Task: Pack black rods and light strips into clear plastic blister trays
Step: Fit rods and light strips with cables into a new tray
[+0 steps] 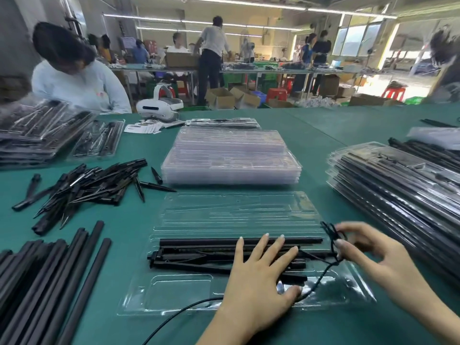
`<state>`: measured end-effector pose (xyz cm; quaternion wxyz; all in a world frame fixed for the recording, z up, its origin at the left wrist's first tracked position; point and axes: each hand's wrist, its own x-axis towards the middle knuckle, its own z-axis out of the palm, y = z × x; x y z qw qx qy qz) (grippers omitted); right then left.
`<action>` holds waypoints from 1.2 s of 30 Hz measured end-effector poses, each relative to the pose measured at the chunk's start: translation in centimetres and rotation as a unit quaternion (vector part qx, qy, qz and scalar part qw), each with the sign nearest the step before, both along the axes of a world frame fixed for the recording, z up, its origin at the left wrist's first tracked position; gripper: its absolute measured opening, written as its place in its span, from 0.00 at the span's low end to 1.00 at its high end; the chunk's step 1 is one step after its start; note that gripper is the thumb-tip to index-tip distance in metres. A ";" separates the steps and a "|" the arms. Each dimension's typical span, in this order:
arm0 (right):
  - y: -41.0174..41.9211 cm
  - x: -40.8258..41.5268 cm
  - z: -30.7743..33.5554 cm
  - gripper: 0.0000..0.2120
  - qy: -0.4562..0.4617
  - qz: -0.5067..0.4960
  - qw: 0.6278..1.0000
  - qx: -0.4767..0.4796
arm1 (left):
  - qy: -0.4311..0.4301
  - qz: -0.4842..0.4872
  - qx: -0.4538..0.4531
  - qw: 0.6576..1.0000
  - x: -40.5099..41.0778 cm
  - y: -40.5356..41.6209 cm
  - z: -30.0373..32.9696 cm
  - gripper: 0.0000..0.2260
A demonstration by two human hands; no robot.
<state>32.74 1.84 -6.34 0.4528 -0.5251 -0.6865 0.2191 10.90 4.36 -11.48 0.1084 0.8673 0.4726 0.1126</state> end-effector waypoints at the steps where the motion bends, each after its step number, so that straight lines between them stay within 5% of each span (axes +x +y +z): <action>1: 0.1 -0.1 -0.2 0.17 0.020 -0.011 1.000 0.005 | 0.000 0.001 0.001 1.000 0.0 0.0 0.0 0.28; 4: 0.2 -0.2 0.0 0.20 0.017 -0.026 0.998 0.046 | 0.002 0.001 -0.002 1.000 0.0 0.1 0.0 0.28; 7: 0.1 -0.1 1.1 0.13 -0.080 -0.005 0.996 0.047 | 0.004 0.000 -0.001 1.000 0.0 0.1 0.0 0.29; 15: 0.5 1.9 3.1 0.18 -0.298 -0.002 0.950 0.094 | -0.005 0.000 -0.002 1.000 0.0 0.1 0.0 0.28; 21: 1.2 3.1 3.5 0.26 -0.348 0.031 0.936 0.029 | -0.002 0.001 0.004 1.000 0.0 0.1 -0.1 0.28; 24: 2.4 4.4 3.5 0.23 -0.526 0.025 0.840 0.130 | 0.000 0.002 0.003 1.000 0.0 0.1 -0.2 0.28; 27: 3.6 6.7 3.2 0.08 -0.612 0.016 0.753 0.242 | 0.002 0.002 0.005 1.000 0.0 0.2 -0.3 0.28; 29: 4.1 8.2 2.8 0.21 -0.610 0.004 0.751 0.252 | 0.005 -0.001 0.004 1.000 0.0 0.2 -0.2 0.28; 32: 3.8 8.6 2.8 0.21 -0.579 0.039 0.786 0.212 | 0.009 -0.001 0.000 1.000 0.0 0.1 -0.2 0.28; 36: 1.8 7.2 4.2 0.12 -0.365 0.117 0.923 -0.017 | 0.005 0.000 -0.003 1.000 0.0 0.1 0.0 0.28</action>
